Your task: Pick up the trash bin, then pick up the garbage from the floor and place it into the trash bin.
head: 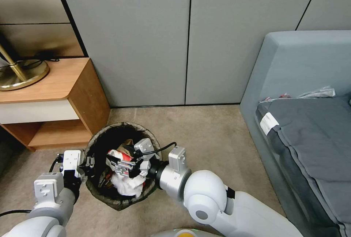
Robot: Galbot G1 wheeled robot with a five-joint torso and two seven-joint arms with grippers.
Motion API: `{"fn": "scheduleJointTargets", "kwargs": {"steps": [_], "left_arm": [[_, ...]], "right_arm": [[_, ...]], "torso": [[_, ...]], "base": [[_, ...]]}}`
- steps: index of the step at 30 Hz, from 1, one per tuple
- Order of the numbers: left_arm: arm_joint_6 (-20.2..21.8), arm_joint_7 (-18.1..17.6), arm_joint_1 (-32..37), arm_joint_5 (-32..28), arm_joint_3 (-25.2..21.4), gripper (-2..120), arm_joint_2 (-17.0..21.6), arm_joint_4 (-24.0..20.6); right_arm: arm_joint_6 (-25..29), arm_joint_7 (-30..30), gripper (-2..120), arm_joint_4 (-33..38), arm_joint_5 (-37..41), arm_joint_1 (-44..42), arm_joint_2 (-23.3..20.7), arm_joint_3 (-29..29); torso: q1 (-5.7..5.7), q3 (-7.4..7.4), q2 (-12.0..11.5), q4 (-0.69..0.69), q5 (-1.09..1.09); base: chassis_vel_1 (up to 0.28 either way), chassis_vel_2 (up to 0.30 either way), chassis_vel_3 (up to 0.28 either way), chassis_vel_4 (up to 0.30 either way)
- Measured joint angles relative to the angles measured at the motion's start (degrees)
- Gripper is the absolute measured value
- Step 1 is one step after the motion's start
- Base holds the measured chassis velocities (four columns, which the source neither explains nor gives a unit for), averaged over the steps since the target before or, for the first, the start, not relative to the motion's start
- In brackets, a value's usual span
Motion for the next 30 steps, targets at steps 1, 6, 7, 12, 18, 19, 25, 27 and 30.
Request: {"fn": "scheduleJointTargets", "kwargs": {"steps": [1,6,7,12,18,19,25,27,30], "left_arm": [[0.01,0.01,0.00,0.00,0.00,1,0.01,0.00],[0.03,0.01,0.00,-0.01,0.00,1,0.01,0.00],[0.04,0.02,0.02,-0.01,-0.01,1,0.00,0.00],[0.06,0.02,0.09,0.02,-0.01,1,-0.10,0.00],[0.06,0.05,0.33,0.05,0.01,1,-0.08,0.00],[0.07,0.05,0.38,0.05,0.00,1,-0.01,0.00],[0.08,0.07,0.43,-0.13,0.01,1,0.22,0.00],[0.12,0.07,0.44,-0.49,0.00,1,0.38,0.00],[0.14,0.08,0.44,-0.65,-0.02,1,0.43,0.00]], "right_arm": [[0.00,0.11,79,0.23,0.05,0.01,-0.02,0.07],[-0.01,0.29,94,1.35,0.18,-0.27,-0.54,0.29],[-0.03,0.38,97,1.95,0.33,-0.44,-0.87,0.43],[-0.13,0.64,100,4.76,1.07,-0.97,-2.32,1.78],[0.23,0.24,100,8.09,1.40,-2.58,-4.60,5.74],[0.74,-0.44,100,9.04,1.31,-3.36,-5.56,7.34],[2.86,-3.10,100,12.18,0.23,-6.58,-8.70,12.35],[4.70,-3.69,100,14.79,-0.93,-9.17,-10.58,14.74],[5.97,-3.83,100,16.75,-2.18,-11.47,-11.36,16.18]], "torso": [[0.00,0.00,0.00,0.00,0.00],[0.00,0.00,0.00,0.00,0.00],[0.00,0.00,0.00,0.00,0.00],[0.00,0.00,0.00,0.00,0.01],[0.00,0.00,0.00,0.00,0.02],[0.00,0.00,0.00,0.01,0.02],[0.00,0.00,0.00,0.00,0.02],[0.00,0.00,0.00,0.00,0.01],[0.00,0.00,0.00,0.00,0.01]], "base": [[0.000,0.000,0.000,0.000],[0.000,0.000,0.000,0.000],[0.000,0.000,0.000,0.000],[0.000,0.000,0.000,0.000],[0.000,0.000,0.000,0.000],[0.000,0.000,0.000,0.000],[0.000,0.000,0.000,0.000],[0.000,0.000,0.000,0.000],[0.000,0.000,0.000,0.000]]}}
